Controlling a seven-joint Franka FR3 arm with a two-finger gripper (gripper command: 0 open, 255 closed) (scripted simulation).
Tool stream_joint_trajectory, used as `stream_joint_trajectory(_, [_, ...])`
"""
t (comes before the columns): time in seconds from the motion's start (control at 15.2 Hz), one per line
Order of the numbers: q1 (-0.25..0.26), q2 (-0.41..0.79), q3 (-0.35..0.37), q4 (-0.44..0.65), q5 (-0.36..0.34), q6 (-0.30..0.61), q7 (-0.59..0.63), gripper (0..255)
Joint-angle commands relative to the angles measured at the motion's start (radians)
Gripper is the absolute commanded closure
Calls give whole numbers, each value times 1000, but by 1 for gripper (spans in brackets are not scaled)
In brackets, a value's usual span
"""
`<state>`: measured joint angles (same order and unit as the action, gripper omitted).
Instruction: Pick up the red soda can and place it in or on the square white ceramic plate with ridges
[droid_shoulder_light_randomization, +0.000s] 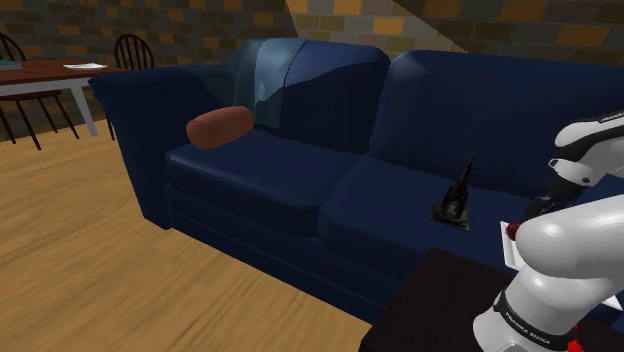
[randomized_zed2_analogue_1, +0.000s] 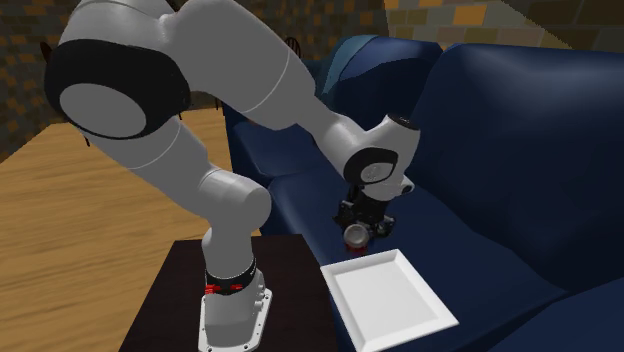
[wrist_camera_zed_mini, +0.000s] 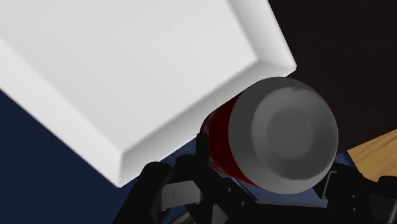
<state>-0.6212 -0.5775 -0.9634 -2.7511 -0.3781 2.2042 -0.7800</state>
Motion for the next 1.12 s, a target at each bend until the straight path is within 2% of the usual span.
stream_joint_trajectory(0.0, [10, 34, -58, 48, 0, -7, -63, 255])
stream_joint_trajectory(0.2, [27, 76, -142, 119, 4, -25, -151, 255])
stream_joint_trajectory(0.4, [69, 126, -242, 198, 22, -41, -242, 255])
stream_joint_trajectory(0.79, [172, 201, -366, 172, 55, 65, -284, 255])
stream_joint_trajectory(1.06, [284, 255, -487, 159, 89, 136, -320, 255])
